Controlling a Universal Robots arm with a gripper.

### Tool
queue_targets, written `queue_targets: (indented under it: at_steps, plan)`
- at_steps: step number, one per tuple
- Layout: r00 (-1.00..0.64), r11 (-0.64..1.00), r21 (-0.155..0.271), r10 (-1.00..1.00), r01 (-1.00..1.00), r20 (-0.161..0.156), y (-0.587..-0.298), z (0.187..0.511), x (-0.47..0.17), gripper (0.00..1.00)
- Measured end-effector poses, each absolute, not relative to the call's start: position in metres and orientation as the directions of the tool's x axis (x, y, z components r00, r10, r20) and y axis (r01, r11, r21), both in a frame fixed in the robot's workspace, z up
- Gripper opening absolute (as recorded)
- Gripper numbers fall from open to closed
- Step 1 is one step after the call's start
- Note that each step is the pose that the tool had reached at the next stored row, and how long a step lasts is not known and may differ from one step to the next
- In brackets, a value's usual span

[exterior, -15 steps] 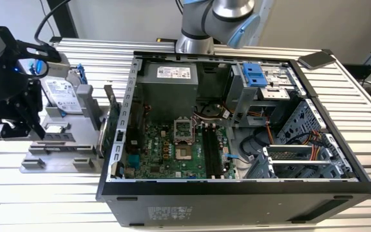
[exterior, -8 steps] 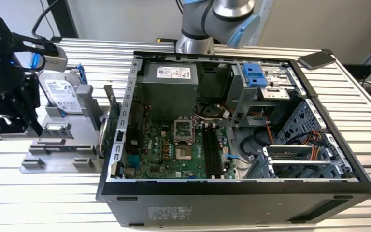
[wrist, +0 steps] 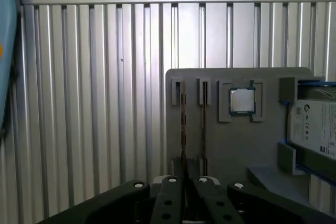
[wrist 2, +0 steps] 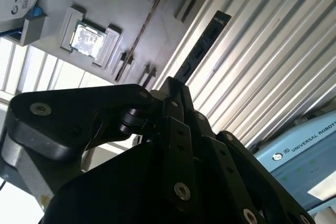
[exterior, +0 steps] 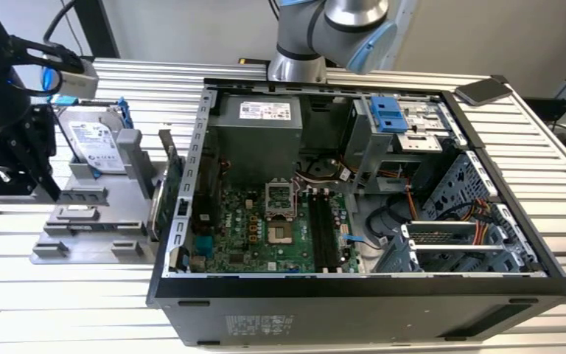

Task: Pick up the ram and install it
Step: 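Pick up the ram and move it above insertion slot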

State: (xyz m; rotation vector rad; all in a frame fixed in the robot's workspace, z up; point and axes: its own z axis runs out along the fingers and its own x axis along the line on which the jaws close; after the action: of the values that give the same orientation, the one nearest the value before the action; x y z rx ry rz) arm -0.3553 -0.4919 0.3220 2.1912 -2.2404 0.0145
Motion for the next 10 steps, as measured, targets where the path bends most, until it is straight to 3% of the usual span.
queue_targets:
  at_steps: [10]
  plan:
    - [-0.022,0.022,-0.001,-1.0,-1.0,0.012,-0.492,0.339,-0.355,0.0]
